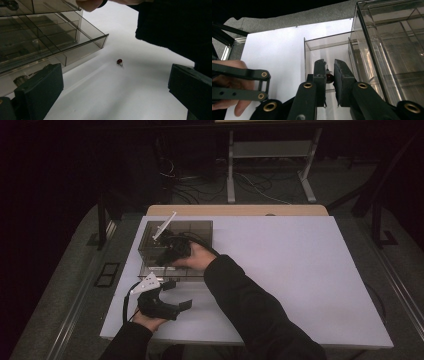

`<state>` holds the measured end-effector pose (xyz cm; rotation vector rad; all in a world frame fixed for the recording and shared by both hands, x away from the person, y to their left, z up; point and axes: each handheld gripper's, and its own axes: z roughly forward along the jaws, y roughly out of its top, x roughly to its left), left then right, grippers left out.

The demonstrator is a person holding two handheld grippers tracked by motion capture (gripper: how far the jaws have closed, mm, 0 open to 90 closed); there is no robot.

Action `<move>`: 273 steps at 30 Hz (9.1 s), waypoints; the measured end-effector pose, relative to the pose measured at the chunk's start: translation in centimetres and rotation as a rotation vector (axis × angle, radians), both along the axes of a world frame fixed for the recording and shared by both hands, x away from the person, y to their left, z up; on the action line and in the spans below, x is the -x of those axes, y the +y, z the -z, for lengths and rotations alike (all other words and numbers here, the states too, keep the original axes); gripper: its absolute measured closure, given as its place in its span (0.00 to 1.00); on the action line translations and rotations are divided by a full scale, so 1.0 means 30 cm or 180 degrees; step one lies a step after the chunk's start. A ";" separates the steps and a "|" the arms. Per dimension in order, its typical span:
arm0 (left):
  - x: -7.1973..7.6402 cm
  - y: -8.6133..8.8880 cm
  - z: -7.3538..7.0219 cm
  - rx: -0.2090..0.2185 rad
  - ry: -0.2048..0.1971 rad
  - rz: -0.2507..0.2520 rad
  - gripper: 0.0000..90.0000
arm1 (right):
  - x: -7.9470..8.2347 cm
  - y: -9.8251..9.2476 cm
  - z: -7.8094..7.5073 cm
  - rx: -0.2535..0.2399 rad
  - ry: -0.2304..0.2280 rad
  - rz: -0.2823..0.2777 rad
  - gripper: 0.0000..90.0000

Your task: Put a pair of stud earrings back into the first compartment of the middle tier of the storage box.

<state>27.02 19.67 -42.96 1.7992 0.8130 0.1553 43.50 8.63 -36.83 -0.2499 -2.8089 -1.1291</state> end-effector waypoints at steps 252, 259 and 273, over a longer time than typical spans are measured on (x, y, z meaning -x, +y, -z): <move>0.001 0.004 0.002 0.0001 0.0016 -0.0011 0.00 | 0.217 -0.778 -0.067 -0.0309 -0.0021 0.1419 0.00; 0.001 0.004 0.003 -0.0002 0.0023 -0.0018 0.00 | 0.259 -0.879 -0.034 -0.0373 0.0008 0.1579 0.00; 0.001 0.003 0.004 -0.0014 0.0027 -0.0023 0.00 | 0.360 -1.032 0.022 -0.0489 -0.0007 0.1838 0.00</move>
